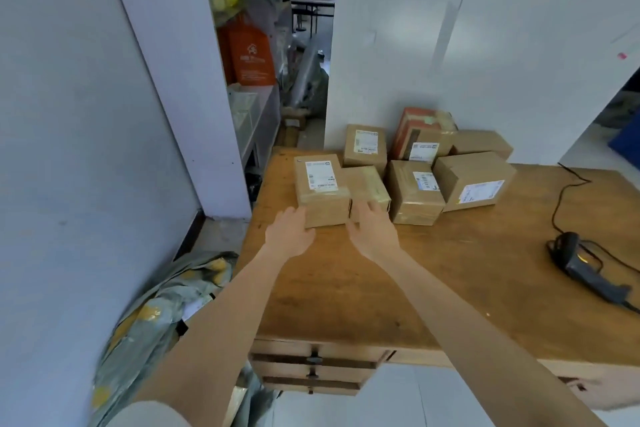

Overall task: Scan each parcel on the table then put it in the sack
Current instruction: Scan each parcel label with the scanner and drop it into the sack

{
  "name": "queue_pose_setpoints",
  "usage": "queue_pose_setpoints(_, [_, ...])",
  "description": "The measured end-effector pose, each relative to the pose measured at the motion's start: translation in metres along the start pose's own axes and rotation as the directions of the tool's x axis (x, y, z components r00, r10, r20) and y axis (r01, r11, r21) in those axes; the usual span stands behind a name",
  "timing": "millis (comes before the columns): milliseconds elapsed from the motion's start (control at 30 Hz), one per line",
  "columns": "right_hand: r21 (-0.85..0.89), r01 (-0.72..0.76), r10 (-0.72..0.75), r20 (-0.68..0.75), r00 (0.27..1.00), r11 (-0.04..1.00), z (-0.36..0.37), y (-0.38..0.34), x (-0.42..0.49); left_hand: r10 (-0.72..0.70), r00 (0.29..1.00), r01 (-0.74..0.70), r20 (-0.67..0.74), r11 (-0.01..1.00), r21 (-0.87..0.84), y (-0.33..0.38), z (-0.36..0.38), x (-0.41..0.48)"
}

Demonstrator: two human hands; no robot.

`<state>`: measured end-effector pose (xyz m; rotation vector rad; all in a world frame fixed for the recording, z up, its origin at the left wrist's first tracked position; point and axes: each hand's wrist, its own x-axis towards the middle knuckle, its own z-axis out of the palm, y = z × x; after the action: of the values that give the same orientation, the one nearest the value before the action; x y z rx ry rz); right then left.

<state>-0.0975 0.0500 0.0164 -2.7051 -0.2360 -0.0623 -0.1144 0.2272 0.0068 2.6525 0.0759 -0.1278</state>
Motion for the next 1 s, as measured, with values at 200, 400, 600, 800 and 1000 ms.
queue_pose_setpoints(200, [-0.073,0.035,-0.027,0.11,0.994,0.997,0.003,0.033,0.05,-0.084,0.997,0.084,-0.002,0.995,0.056,0.01,0.006,0.035])
queue_pose_setpoints(400, [-0.154,0.061,-0.033,0.179,0.983,0.986,0.024,0.032,0.106,-0.135,0.989,0.128,0.054,0.986,0.108,-0.005,0.008,0.087])
queue_pose_setpoints(600, [-0.215,0.101,-0.042,0.264,0.964,0.971,0.044,0.032,0.141,-0.169,0.977,0.16,0.128,0.984,0.076,-0.01,0.019,0.124])
queue_pose_setpoints(800, [-0.115,0.128,-0.101,0.219,0.97,0.985,0.054,0.033,0.14,-0.223,0.969,0.221,0.104,0.975,0.024,0.002,0.03,0.128])
queue_pose_setpoints(1000, [0.006,0.193,-0.191,0.192,0.963,0.981,0.052,0.037,0.106,-0.383,0.921,0.386,0.074,0.922,-0.034,0.022,0.035,0.09])
